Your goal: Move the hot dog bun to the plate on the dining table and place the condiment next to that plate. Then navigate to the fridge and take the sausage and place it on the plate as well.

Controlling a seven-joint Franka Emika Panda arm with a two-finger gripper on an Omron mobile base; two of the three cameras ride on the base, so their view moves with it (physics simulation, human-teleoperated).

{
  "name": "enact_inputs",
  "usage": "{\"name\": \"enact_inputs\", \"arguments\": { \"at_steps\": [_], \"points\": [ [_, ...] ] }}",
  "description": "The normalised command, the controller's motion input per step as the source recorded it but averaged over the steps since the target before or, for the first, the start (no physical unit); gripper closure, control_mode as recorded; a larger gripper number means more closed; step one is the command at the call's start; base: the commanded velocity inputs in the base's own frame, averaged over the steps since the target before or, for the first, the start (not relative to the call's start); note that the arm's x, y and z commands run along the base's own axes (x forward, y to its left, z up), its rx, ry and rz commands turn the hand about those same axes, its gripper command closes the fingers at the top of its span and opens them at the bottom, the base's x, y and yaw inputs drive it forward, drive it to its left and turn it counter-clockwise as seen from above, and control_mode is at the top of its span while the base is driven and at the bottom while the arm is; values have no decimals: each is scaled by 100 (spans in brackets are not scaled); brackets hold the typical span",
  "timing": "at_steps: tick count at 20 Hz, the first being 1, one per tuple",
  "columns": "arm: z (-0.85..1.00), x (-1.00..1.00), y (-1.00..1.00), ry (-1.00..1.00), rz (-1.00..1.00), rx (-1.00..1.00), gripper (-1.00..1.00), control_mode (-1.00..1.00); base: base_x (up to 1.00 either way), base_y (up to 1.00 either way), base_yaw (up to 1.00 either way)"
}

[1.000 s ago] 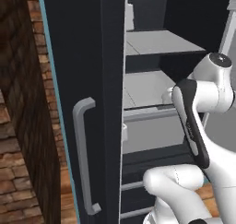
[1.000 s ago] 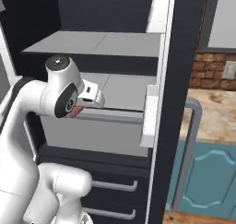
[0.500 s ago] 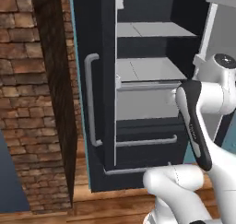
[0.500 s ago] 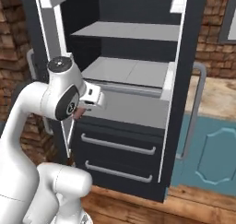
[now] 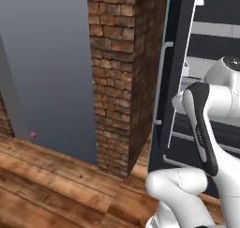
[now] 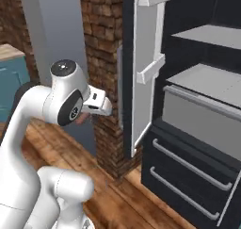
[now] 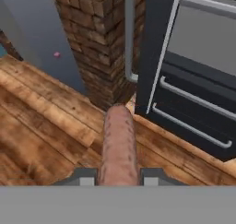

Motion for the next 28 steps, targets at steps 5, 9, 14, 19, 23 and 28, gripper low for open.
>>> {"name": "enact_inputs", "arguments": {
  "at_steps": [5, 9, 14, 19, 23, 28],
  "points": [
    [0, 0, 0, 0, 0, 0, 100, 100, -43, 7, 83],
    [0, 0, 0, 0, 0, 0, 100, 100, -17, 27, 86],
    [0, 0, 0, 0, 0, 0, 100, 100, 11, 21, 80],
    [0, 0, 0, 0, 0, 0, 100, 100, 42, 10, 66],
    [0, 0, 0, 0, 0, 0, 100, 100, 98, 2, 38],
    [0, 0, 0, 0, 0, 0, 100, 100, 100, 0, 20]
  ]
}}
